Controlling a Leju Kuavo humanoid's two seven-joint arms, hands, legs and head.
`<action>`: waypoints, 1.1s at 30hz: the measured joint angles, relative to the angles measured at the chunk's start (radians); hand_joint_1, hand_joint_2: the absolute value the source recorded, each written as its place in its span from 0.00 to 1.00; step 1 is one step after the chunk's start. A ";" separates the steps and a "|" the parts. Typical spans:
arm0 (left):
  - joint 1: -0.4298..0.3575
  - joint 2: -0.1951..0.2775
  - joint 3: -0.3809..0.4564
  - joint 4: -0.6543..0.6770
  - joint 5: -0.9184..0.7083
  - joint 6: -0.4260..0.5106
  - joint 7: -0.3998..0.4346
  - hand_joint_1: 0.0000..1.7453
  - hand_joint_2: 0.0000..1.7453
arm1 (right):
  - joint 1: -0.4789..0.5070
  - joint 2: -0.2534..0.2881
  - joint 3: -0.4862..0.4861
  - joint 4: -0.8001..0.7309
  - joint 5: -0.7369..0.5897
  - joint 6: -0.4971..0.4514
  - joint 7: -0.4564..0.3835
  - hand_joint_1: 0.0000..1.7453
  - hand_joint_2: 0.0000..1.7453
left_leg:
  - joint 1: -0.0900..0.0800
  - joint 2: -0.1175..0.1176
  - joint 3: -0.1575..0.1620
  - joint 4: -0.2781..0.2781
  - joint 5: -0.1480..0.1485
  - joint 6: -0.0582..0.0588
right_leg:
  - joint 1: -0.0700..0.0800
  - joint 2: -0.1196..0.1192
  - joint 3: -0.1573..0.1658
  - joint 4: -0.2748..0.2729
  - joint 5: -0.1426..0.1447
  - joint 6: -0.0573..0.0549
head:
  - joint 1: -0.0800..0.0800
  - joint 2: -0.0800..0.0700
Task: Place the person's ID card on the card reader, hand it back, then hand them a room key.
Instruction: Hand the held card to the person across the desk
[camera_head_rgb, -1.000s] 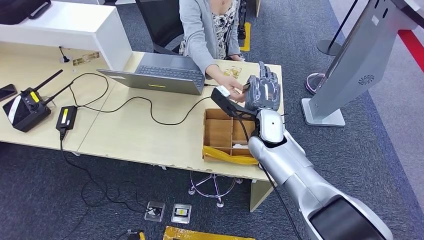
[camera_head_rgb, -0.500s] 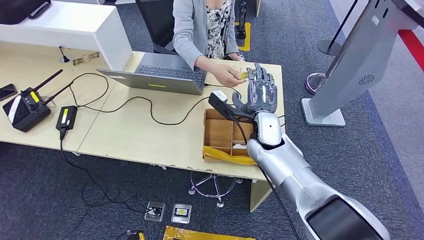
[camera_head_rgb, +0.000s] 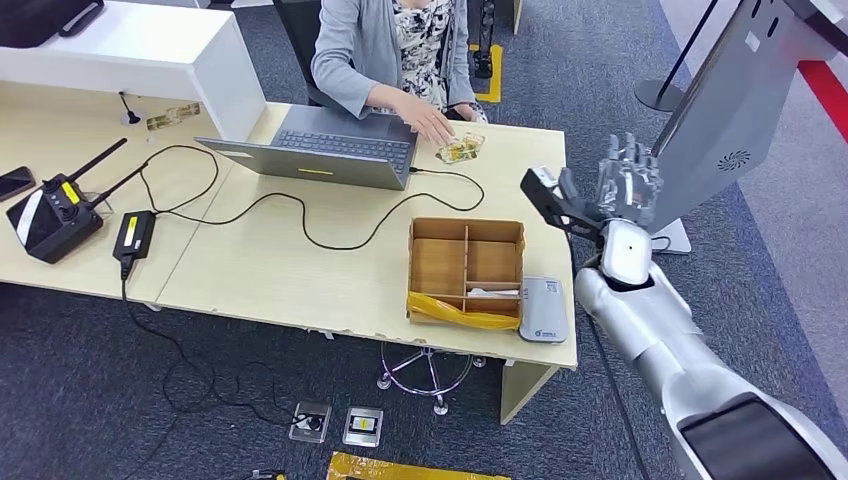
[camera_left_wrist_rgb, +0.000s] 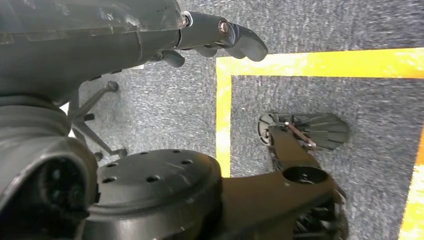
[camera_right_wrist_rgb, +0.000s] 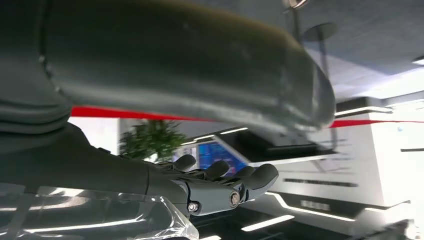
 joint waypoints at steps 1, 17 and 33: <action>0.003 0.000 0.000 0.000 0.001 0.000 -0.001 0.00 0.00 | 0.003 -0.022 -0.009 -0.003 -0.001 0.007 0.004 0.00 0.00 | 0.000 0.001 0.000 0.000 0.000 0.000 | 0.000 0.001 0.000 0.000 0.000 0.000 | 0.000 0.000; 0.031 0.001 0.003 0.004 0.052 -0.003 0.010 0.00 0.00 | 0.243 -0.436 -0.249 0.021 -0.113 0.080 0.194 0.00 0.00 | 0.000 -0.001 0.000 0.000 -0.003 0.004 | 0.000 -0.003 0.002 -0.004 -0.001 0.002 | -0.001 0.000; 0.029 -0.005 0.012 0.005 0.101 0.047 -0.038 0.00 0.00 | 0.595 -0.468 -0.494 0.209 -0.494 -0.080 -0.122 0.00 0.00 | 0.001 -0.005 0.000 0.000 -0.003 0.004 | 0.001 -0.008 0.003 -0.004 -0.003 0.001 | -0.001 0.000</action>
